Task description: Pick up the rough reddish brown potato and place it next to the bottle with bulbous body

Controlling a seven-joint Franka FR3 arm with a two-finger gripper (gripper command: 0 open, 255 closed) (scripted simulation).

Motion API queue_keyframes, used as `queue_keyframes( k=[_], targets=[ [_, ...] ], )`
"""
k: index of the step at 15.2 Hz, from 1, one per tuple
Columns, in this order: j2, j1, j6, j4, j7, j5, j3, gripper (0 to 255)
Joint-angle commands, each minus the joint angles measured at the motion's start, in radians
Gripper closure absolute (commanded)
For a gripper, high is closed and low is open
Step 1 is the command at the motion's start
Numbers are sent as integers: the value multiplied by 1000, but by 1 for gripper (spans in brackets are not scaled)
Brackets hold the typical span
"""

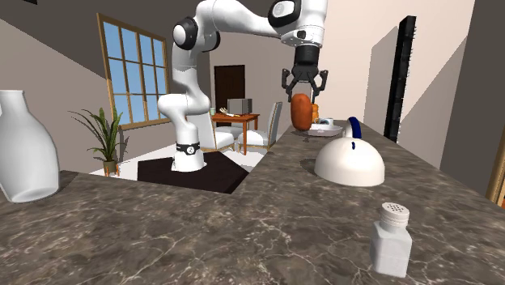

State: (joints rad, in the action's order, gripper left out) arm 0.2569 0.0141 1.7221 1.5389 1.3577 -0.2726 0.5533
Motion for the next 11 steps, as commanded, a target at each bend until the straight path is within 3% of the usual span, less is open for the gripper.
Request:
queue_keyframes(
  k=[1,11],
  targets=[
    [0,2,-26,-26,-4,1,1,255],
    [24,26,-171,-192,-18,-9,5,255]
  ],
)
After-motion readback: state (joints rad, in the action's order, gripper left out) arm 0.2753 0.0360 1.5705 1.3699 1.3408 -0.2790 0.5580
